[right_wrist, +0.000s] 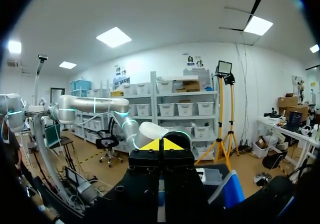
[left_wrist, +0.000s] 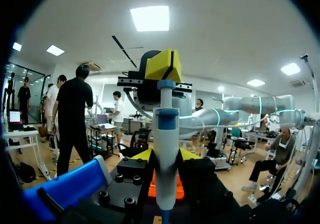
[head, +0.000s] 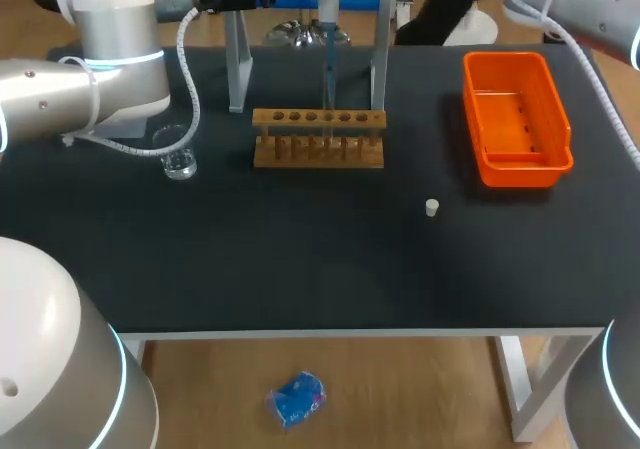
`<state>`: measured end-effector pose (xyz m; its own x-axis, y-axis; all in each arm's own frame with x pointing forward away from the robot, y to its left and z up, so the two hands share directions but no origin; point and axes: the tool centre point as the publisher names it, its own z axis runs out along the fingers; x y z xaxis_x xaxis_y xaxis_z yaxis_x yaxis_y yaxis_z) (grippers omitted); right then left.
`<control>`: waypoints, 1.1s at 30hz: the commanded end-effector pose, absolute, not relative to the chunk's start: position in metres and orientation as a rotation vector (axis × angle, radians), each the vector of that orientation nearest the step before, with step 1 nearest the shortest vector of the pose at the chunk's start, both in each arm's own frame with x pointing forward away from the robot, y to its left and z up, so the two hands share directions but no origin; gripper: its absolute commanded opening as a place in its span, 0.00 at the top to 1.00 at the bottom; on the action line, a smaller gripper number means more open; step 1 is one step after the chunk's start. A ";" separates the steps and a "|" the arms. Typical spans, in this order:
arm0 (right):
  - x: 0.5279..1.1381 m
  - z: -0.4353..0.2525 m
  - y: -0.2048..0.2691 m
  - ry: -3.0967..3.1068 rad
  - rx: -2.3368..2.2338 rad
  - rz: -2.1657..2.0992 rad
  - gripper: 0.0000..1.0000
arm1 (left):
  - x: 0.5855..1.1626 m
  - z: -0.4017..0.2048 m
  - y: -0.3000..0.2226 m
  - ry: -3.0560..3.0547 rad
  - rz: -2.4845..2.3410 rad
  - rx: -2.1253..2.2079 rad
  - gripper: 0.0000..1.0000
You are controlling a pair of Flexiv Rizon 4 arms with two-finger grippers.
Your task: Invert the test tube, pick up the pipette, mount the tip to pipette, aspirate from beaker and dispense into the tube, eject the tip, return the pipette, and cap with the stopper.
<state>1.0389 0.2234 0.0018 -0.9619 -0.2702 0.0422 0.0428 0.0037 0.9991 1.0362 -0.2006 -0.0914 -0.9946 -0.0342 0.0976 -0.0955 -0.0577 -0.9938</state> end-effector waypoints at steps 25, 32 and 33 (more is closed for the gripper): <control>1.005 0.043 0.122 -2.444 0.220 -1.771 0.00 | 1.036 -0.090 -0.201 -2.128 2.248 0.149 1.00; 0.992 0.029 0.085 -2.535 0.216 -1.712 0.00 | 1.036 -0.090 -0.201 -2.128 2.248 0.149 1.00; 0.990 0.027 0.080 -2.554 0.227 -1.698 0.00 | 1.036 -0.090 -0.201 -2.128 2.248 0.149 1.00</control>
